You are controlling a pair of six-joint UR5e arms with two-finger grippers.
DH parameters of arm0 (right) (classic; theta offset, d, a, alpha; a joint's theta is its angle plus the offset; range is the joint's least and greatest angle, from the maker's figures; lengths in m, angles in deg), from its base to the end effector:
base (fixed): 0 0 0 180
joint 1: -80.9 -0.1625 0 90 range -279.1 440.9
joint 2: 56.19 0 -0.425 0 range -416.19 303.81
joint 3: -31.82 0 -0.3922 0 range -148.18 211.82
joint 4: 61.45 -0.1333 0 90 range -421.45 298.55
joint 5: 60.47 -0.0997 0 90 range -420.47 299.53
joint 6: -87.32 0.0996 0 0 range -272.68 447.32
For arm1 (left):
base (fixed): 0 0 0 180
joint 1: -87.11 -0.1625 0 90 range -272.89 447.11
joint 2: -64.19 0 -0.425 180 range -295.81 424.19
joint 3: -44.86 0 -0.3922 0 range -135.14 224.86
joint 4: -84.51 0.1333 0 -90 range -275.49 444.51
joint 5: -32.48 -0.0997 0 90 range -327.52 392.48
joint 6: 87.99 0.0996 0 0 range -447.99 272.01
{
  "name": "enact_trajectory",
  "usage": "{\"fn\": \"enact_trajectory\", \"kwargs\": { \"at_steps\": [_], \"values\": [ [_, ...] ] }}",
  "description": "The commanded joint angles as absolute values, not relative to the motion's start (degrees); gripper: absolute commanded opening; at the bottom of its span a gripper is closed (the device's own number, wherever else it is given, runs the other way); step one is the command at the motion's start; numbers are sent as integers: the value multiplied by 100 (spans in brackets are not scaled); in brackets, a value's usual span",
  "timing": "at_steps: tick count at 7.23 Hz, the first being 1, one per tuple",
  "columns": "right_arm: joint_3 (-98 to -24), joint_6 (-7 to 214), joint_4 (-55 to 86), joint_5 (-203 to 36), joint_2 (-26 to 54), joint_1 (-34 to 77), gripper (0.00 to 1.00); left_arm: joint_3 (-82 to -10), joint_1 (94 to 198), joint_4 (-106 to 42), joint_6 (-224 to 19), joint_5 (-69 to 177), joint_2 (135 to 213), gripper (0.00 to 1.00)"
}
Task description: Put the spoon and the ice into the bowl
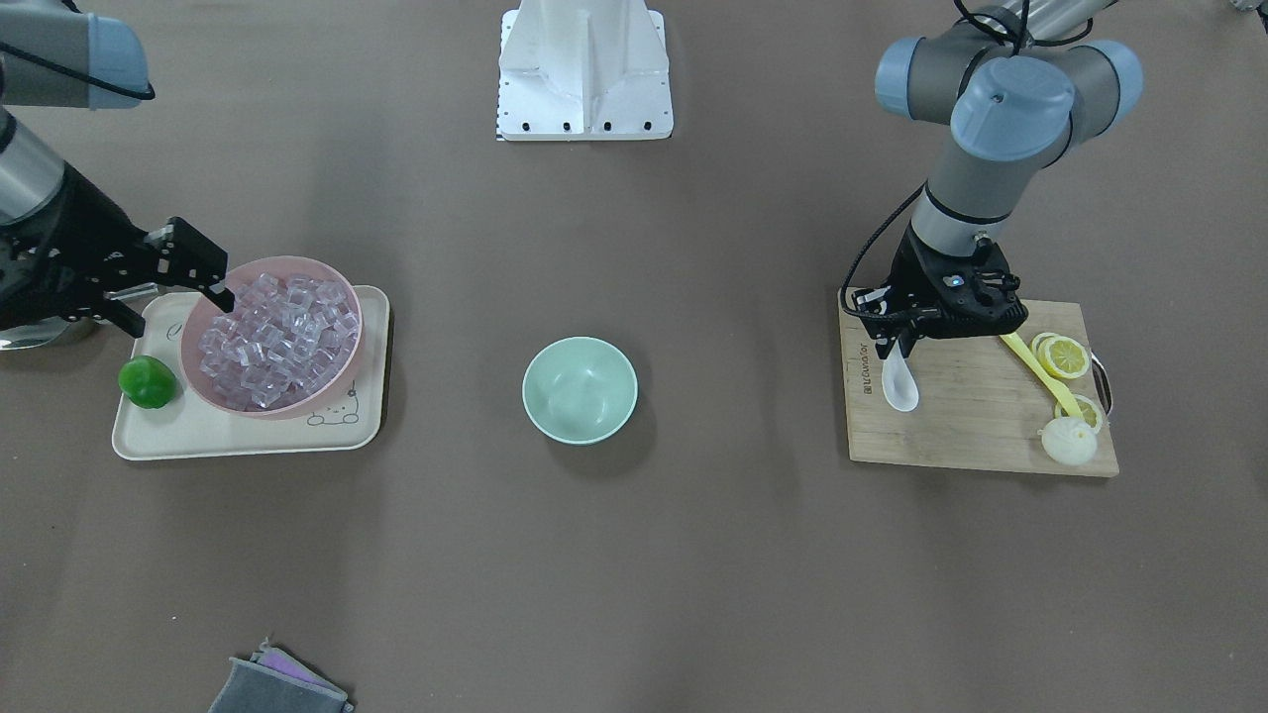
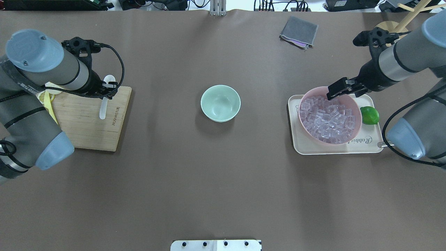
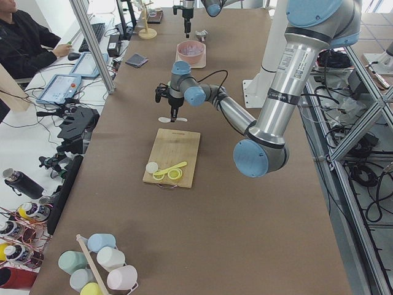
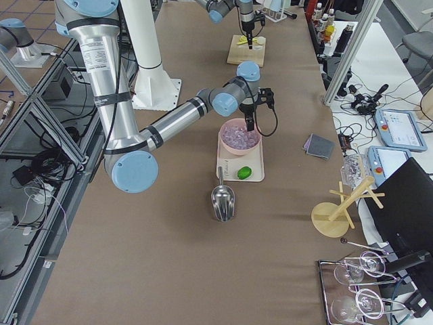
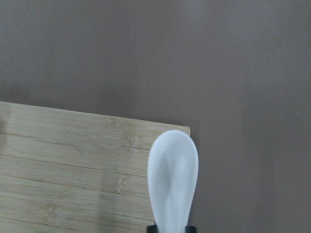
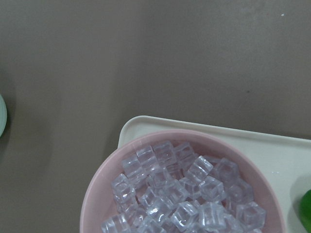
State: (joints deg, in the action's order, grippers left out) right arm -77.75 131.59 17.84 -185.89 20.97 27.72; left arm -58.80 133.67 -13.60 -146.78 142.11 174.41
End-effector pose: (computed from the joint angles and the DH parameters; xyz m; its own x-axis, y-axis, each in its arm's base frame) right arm -0.2714 -0.4886 0.3578 0.6025 -0.1689 0.7801 0.0236 0.9807 0.1941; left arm 0.3465 -0.5111 0.3457 0.7114 -0.0414 -0.7016 0.1879 0.9731 0.1331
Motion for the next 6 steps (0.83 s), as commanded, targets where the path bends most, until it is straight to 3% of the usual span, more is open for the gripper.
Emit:
{"fn": "enact_trajectory", "kwargs": {
  "at_steps": [1, 2, 3, 6],
  "values": [
    [-7743, 14062, 1800, -18203, 2098, 3149, 95, -5859, 13369, -1366, -14679, 14216, 17450, 0],
    [-7734, 14267, 1826, -18142, 2089, 3220, 82, -5859, 13369, -1366, -14679, 14208, 17450, 0],
    [-7707, 14304, 1853, -18010, 2089, 3351, 75, -5859, 13378, -1375, -14679, 14208, 17458, 0],
    [-7681, 14656, 1844, -17886, 2071, 3651, 74, -5867, 13387, -1375, -14679, 14208, 17450, 0]
  ]
}}
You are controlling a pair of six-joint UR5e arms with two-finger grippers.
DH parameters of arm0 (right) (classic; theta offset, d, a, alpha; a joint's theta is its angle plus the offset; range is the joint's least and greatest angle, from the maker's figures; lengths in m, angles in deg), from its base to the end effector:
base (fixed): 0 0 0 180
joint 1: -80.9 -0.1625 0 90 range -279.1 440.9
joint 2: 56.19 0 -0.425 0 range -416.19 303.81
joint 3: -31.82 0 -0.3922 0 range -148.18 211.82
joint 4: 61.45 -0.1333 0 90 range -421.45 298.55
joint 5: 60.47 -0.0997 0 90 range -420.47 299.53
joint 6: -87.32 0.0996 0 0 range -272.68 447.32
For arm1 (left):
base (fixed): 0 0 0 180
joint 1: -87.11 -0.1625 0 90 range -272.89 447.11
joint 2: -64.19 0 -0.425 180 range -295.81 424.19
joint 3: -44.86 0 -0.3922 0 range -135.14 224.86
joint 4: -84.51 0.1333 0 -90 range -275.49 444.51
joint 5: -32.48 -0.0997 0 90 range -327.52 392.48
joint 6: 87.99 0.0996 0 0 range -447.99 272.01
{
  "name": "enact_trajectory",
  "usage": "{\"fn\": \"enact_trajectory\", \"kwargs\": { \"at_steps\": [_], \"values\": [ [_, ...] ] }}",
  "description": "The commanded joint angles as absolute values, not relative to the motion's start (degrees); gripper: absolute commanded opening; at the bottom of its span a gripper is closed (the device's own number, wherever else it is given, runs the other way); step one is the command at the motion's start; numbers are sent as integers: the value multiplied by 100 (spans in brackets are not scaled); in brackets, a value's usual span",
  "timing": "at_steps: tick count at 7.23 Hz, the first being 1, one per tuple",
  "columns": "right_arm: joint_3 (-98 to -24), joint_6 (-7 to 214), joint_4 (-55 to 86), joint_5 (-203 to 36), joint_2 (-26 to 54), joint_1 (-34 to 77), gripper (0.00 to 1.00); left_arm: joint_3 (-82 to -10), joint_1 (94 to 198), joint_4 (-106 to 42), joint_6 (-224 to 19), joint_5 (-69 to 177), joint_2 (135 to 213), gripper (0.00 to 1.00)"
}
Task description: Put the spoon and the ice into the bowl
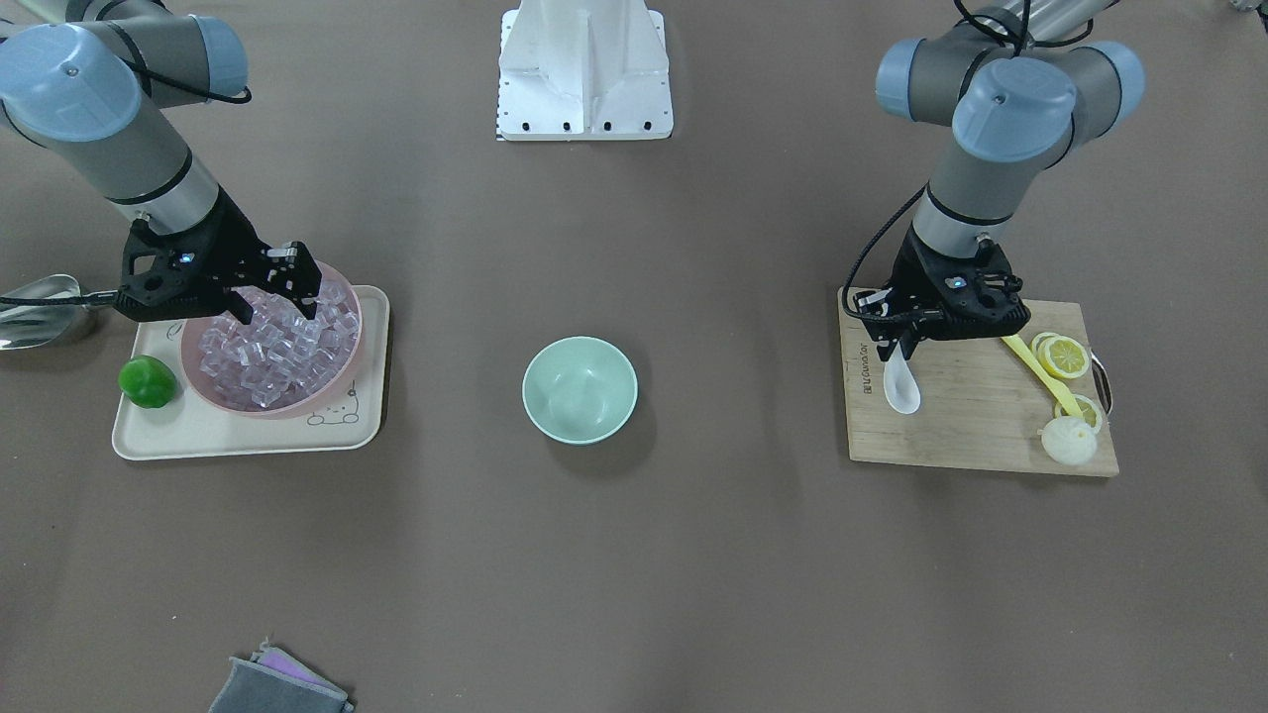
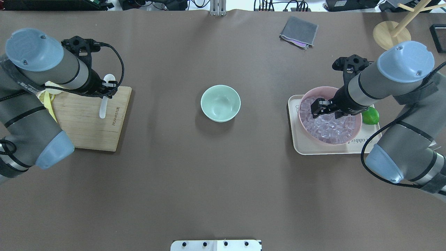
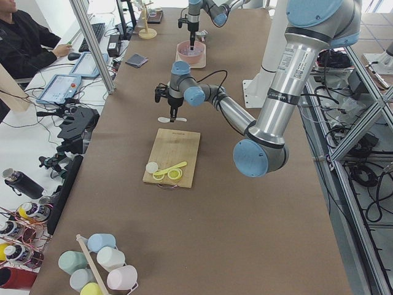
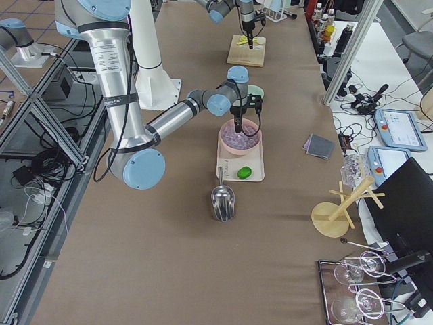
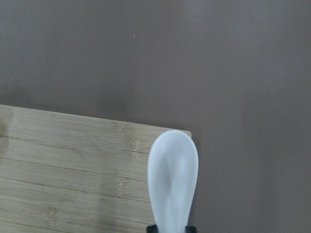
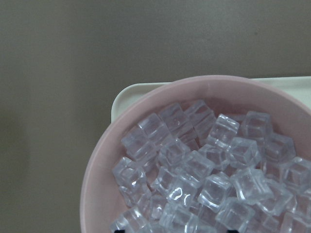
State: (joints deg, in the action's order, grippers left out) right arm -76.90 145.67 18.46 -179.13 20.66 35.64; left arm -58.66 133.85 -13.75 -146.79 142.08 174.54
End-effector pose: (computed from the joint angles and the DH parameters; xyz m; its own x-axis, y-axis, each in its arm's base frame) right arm -0.3351 -0.4596 0.3676 0.6542 0.0060 0.7563 -0.0638 0.9968 0.0472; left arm 0.3455 -0.5129 0.3451 0.7102 -0.0426 -0.7027 0.1916 0.9722 0.1347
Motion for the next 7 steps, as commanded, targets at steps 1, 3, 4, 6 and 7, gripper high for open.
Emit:
{"fn": "enact_trajectory", "kwargs": {
  "at_steps": [1, 3, 4, 6, 7],
  "values": [
    [-7646, 14647, 1844, -17869, 2071, 3660, 66, -5876, 13387, -1375, -14679, 14208, 17450, 0],
    [-7567, 14647, 1835, -17711, 2045, 3818, 63, -5885, 13387, -1375, -14679, 14199, 17450, 0],
    [-7523, 14647, 1844, -17702, 2010, 3827, 63, -5876, 13387, -1375, -14679, 14199, 17450, 0],
    [-7505, 14481, 1844, -17666, 1905, 3801, 63, -5859, 13396, -1375, -14661, 14208, 17450, 0],
    [-7496, 13810, 1827, -17710, 1896, 3653, 61, -5850, 13387, -1375, -14661, 14208, 17458, 0]
  ]
}}
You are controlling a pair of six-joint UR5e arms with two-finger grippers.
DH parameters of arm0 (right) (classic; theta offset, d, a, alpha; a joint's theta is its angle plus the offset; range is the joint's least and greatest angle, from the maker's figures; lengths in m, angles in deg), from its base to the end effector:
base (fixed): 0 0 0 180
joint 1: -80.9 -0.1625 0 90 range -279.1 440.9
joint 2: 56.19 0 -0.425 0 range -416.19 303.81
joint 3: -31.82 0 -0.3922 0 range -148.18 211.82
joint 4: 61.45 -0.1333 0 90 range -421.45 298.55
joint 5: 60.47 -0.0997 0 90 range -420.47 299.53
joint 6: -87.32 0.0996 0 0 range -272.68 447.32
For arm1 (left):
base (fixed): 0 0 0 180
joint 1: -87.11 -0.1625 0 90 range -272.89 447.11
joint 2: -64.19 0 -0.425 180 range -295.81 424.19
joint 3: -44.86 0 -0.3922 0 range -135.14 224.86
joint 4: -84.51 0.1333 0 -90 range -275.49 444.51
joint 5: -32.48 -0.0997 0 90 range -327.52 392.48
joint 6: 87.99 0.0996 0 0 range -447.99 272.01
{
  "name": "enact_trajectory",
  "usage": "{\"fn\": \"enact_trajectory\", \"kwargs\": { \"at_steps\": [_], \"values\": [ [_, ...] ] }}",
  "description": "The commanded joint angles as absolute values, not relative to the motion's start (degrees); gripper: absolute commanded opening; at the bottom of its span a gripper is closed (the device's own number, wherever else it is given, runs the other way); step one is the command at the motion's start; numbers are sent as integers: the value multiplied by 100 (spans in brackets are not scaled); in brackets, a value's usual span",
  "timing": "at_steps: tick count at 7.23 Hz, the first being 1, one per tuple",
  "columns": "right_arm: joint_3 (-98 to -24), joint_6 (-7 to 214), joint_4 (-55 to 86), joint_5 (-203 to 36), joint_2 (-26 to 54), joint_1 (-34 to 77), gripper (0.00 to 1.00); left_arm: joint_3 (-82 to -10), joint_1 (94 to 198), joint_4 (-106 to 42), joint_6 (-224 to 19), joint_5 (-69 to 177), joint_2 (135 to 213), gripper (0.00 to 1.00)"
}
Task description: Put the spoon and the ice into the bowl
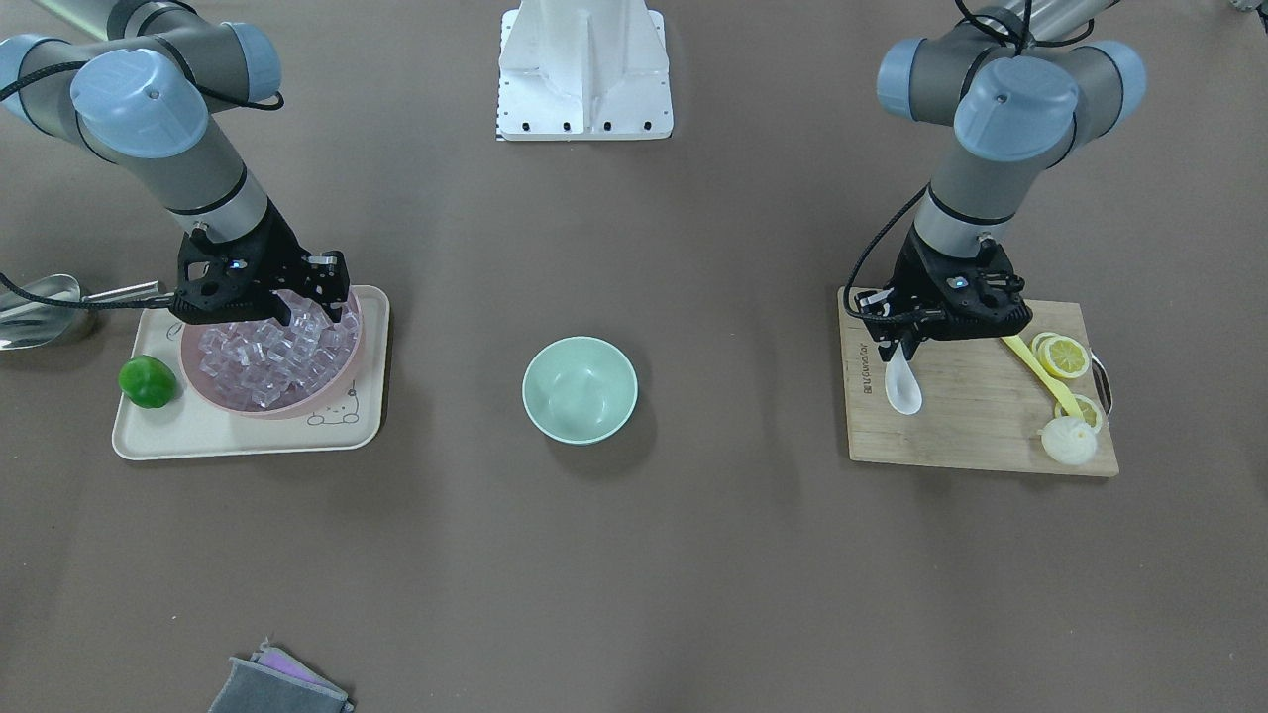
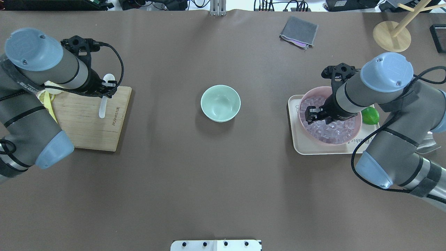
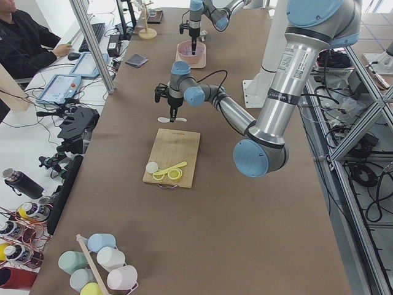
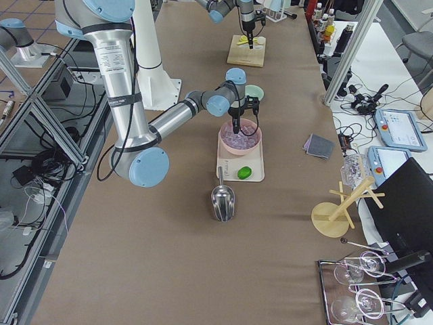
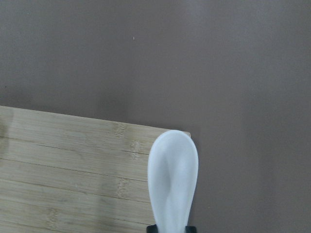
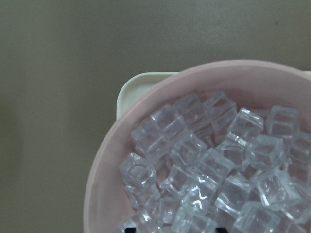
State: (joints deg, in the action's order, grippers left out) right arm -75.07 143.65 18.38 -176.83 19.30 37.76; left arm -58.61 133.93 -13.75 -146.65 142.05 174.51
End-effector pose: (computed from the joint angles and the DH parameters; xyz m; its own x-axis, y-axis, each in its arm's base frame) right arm -0.3587 -0.4582 0.3702 0.6748 -0.0484 0.7364 -0.0283 0.9954 0.0914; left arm 0.3448 -0.5135 0.3458 0.7115 -0.0420 -0.7014 0.1914 0.9720 0.1359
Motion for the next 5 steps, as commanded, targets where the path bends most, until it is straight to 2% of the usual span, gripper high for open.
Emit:
{"fn": "enact_trajectory", "kwargs": {
  "at_steps": [1, 3, 5],
  "values": [
    [-7470, 12959, 1800, -17684, 1896, 3634, 61, -5850, 13387, -1375, -14661, 14208, 17467, 0],
    [-7409, 12608, 1765, -17693, 1878, 3695, 61, -5824, 13396, -1375, -14661, 14208, 17494, 0],
    [-7112, 12546, 1039, -17719, 1940, 3757, 61, -5815, 13396, -1375, -14635, 14208, 17485, 0]
  ]
}}
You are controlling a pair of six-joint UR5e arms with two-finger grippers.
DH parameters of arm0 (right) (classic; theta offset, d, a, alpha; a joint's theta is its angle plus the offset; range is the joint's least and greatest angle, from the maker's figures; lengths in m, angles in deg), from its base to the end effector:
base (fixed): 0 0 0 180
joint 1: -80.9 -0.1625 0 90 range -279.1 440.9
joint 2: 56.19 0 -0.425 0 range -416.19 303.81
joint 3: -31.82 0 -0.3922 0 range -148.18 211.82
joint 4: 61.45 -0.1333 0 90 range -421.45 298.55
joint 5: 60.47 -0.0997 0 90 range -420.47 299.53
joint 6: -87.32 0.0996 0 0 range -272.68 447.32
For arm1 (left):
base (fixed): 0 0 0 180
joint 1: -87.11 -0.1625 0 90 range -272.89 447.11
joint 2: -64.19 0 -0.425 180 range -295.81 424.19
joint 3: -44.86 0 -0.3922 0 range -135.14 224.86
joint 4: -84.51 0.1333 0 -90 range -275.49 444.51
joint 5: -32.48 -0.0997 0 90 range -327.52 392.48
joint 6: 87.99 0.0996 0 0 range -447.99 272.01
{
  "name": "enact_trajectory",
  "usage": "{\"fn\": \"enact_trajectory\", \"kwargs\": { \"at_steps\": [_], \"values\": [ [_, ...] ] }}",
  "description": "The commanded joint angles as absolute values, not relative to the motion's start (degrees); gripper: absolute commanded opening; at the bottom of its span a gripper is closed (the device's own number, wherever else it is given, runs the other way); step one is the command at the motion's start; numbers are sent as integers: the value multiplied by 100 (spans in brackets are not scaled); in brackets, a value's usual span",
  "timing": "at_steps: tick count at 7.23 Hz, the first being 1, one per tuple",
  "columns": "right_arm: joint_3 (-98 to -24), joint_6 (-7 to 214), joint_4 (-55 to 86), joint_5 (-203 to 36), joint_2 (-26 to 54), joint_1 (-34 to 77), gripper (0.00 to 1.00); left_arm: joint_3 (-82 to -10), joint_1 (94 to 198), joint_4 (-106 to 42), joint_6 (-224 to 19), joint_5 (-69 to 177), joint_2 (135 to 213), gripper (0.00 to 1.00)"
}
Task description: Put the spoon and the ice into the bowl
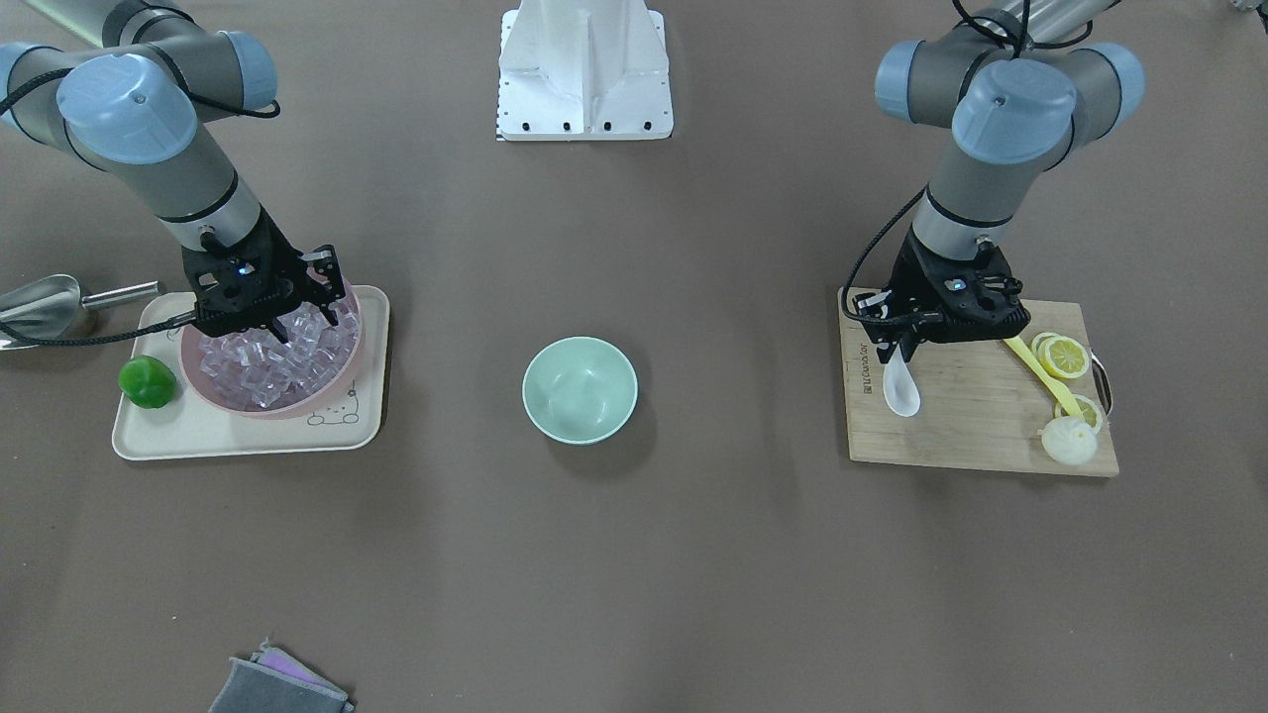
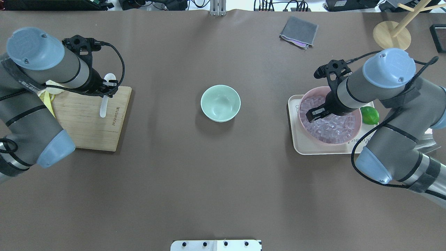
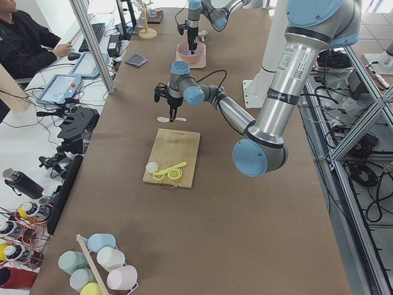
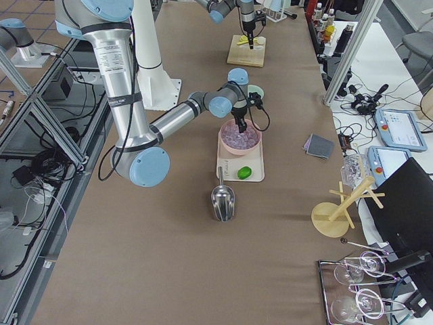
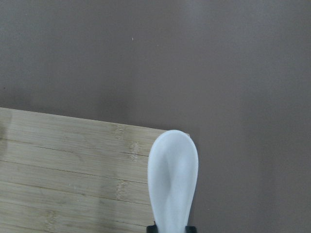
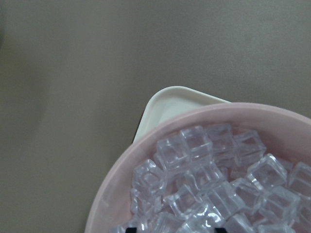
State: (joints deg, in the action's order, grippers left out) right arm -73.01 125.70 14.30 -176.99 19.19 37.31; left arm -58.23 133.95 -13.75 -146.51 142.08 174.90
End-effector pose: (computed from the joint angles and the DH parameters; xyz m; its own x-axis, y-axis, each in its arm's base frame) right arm -0.3606 -0.4659 0.3765 0.6336 -0.3653 0.6820 0.1662 0.9252 0.3412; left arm 0.3465 -0.5155 0.3447 0.7117 -0.0398 -0.7014 0.1897 0.9722 0.1374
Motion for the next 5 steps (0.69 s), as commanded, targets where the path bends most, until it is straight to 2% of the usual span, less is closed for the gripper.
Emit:
{"fn": "enact_trajectory", "kwargs": {
  "at_steps": [1, 5],
  "values": [
    [-7101, 12555, 1044, -17745, 1887, 3713, 59, -5806, 13404, -1375, -14626, 14208, 17485, 0],
    [-7101, 12607, 1071, -17886, 1939, 3555, 59, -5780, 13396, -1384, -14626, 14208, 17494, 0]
  ]
}}
